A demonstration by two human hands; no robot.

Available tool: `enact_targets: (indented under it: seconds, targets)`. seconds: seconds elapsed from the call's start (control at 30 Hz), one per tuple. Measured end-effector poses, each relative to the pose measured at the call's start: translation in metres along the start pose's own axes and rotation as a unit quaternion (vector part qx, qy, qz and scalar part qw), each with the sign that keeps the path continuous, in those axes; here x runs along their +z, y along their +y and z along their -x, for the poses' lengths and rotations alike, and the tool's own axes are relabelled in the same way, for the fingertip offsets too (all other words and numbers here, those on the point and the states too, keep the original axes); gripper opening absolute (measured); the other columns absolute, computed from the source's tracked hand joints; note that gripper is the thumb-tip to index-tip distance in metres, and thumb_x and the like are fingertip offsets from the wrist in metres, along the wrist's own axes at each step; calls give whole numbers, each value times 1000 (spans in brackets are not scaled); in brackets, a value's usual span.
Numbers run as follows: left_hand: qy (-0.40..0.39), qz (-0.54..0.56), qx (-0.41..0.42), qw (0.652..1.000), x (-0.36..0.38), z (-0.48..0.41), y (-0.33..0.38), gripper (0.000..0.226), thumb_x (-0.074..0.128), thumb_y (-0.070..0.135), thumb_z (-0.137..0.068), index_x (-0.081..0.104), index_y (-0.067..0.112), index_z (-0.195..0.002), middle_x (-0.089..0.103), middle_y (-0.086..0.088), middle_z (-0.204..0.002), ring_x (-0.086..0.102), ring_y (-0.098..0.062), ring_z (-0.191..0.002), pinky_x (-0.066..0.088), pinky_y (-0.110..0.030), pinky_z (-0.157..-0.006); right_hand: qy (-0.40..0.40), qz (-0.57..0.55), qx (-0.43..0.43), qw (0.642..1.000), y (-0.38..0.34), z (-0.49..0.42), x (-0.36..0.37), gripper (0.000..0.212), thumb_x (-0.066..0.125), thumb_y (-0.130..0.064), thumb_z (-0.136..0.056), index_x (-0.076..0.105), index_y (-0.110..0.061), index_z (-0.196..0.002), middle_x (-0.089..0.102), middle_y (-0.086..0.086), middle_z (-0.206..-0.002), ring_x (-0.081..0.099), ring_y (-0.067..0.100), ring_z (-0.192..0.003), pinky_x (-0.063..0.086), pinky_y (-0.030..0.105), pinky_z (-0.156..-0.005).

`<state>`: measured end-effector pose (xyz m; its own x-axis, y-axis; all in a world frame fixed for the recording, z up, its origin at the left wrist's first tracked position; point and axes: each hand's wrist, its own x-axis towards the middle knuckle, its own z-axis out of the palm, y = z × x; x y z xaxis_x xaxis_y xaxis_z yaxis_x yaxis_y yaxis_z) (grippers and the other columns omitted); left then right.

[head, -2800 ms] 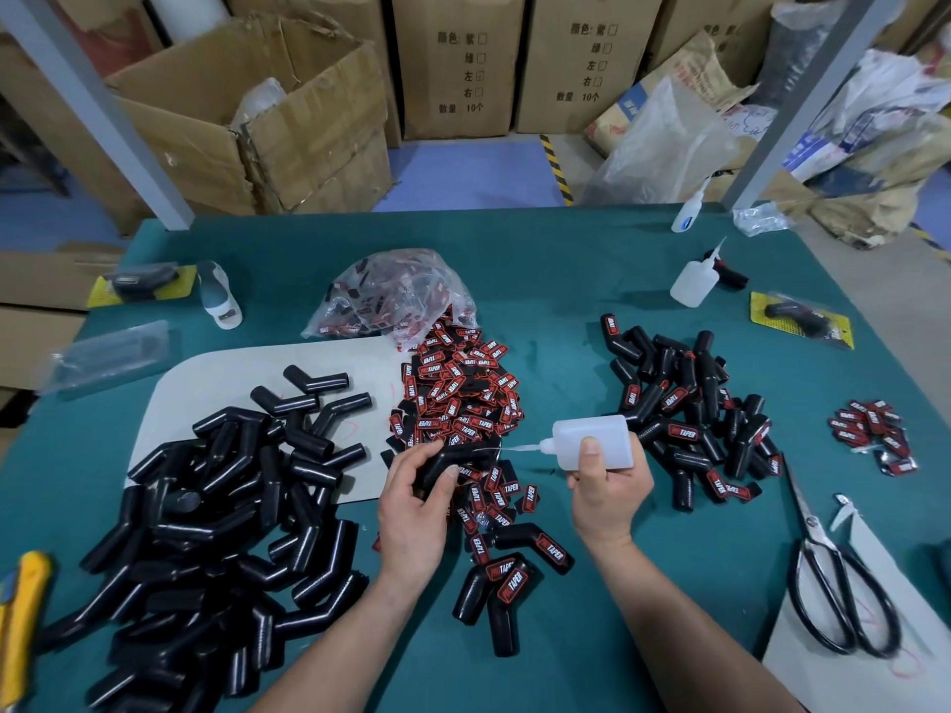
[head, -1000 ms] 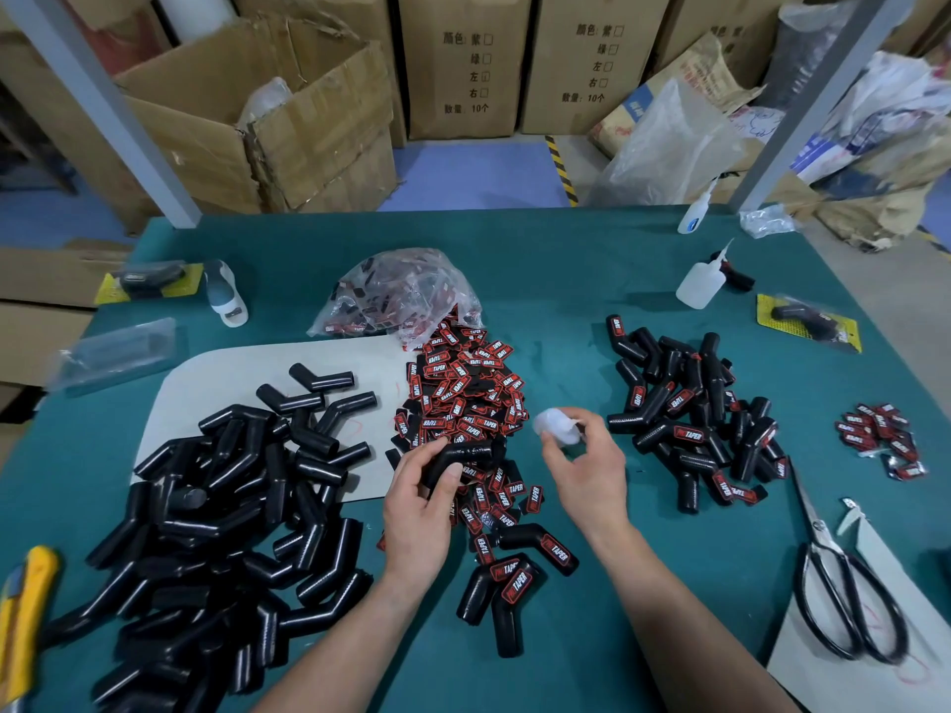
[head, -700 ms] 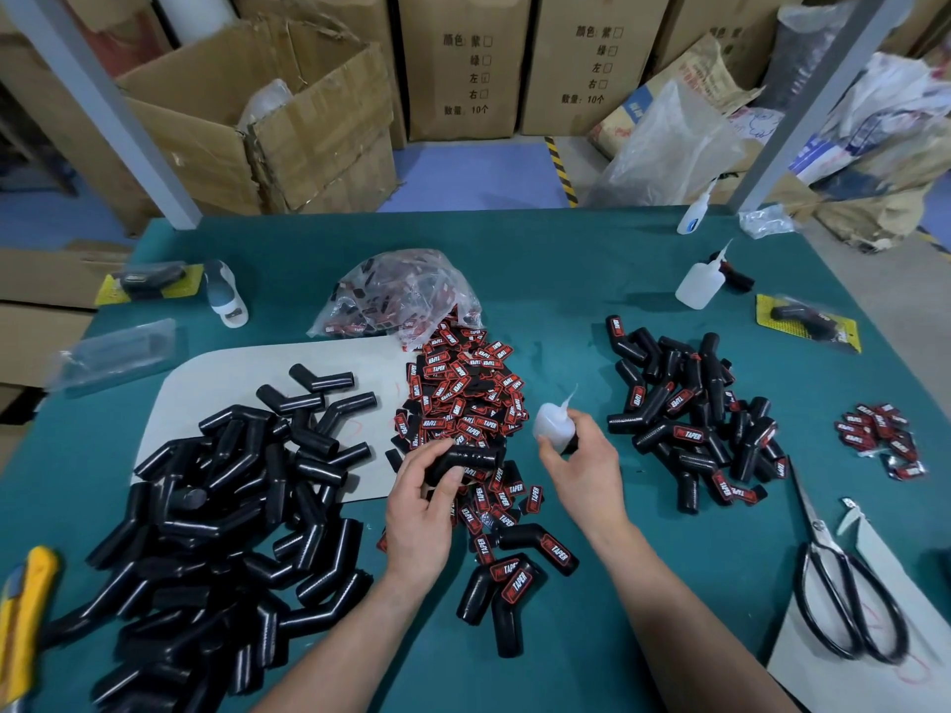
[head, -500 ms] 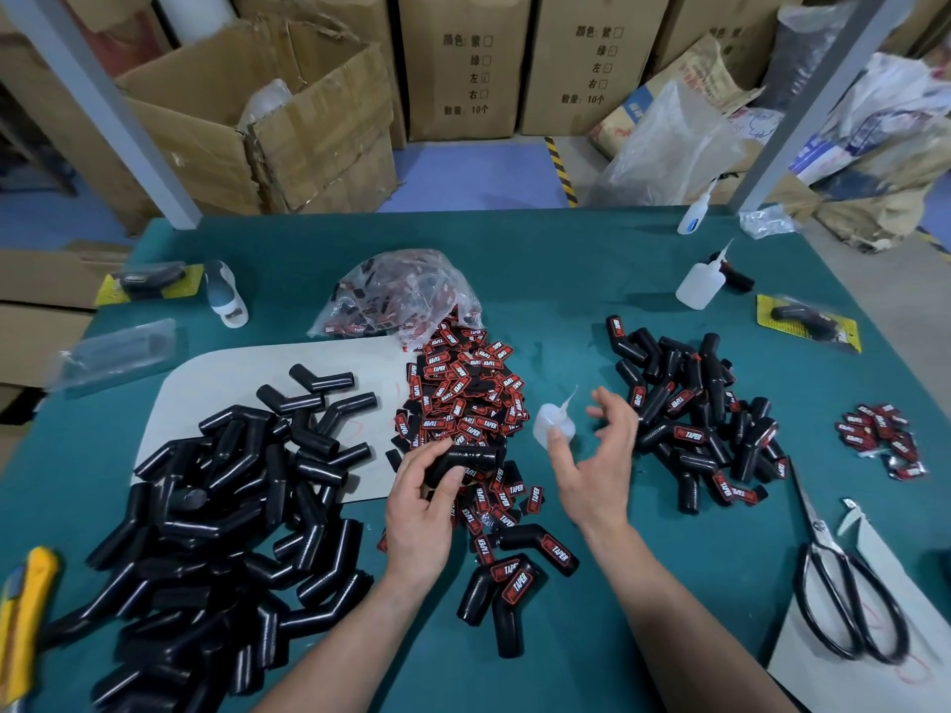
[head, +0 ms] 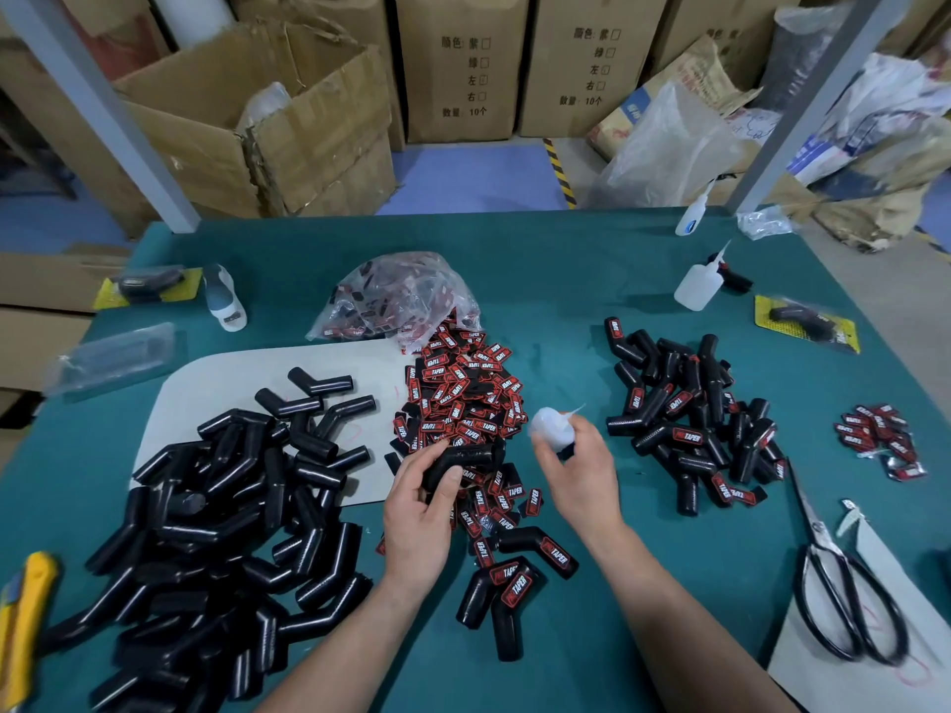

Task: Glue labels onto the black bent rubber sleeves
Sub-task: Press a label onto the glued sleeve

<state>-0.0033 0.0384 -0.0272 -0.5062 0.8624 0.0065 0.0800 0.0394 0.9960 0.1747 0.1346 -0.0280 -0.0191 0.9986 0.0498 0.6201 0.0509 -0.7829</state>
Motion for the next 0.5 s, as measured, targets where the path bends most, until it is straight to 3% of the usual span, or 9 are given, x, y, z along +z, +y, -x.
enact_targets:
  seconds: [0.07, 0.1, 0.2, 0.33, 0.43, 0.5]
  targets:
    - [-3, 0, 3, 1000, 0, 0, -1, 30, 68, 46, -94, 63, 62, -119, 66, 16, -126, 67, -27, -117, 50, -54, -106, -23, -18, 17, 999, -1, 3, 0, 37, 54, -67, -86, 50, -37, -108, 59, -16, -89, 55, 7, -78, 39, 21, -67]
    - [-4, -1, 4, 1000, 0, 0, -2, 31, 68, 44, -94, 64, 62, -119, 66, 16, -126, 67, -26, -117, 50, -54, -105, -23, -9, 3, 1000, -2, 5, 0, 35, 54, -66, -87, 49, -39, -107, 57, -17, -91, 54, 4, -79, 39, 22, -67]
    - [0, -2, 7, 1000, 0, 0, -2, 34, 68, 38, -93, 64, 59, -120, 65, 15, -125, 66, -24, -118, 51, -52, -105, 18, 31, -65, 997, -2, 3, 1, 21, 63, -44, -92, 55, -28, -103, 49, -21, -96, 46, 5, -90, 45, 32, -82]
    - [6, -16, 21, 1000, -1, 0, -3, 34, 70, 35, -92, 65, 57, -118, 64, 17, -126, 61, -16, -124, 50, -47, -107, 16, 37, -39, 998, -1, -2, -3, 18, 64, -33, -94, 57, -19, -104, 46, -20, -91, 48, 12, -91, 48, 41, -84]
    - [10, -11, 14, 1000, -1, 0, -3, 28, 72, 44, -93, 66, 55, -119, 64, 18, -126, 66, -24, -117, 52, -52, -104, 5, 17, -15, 1000, -5, -1, -4, 42, 71, -34, -89, 54, -14, -122, 50, -10, -104, 53, 20, -104, 45, 37, -92]
    - [15, 1, 13, 1000, -1, 1, -1, 28, 69, 50, -92, 65, 54, -119, 64, 16, -125, 67, -25, -114, 53, -47, -103, 54, -24, -18, 998, -11, 2, -6, 67, 74, -36, -85, 44, -9, -138, 47, 0, -123, 51, 15, -105, 39, 30, -99]
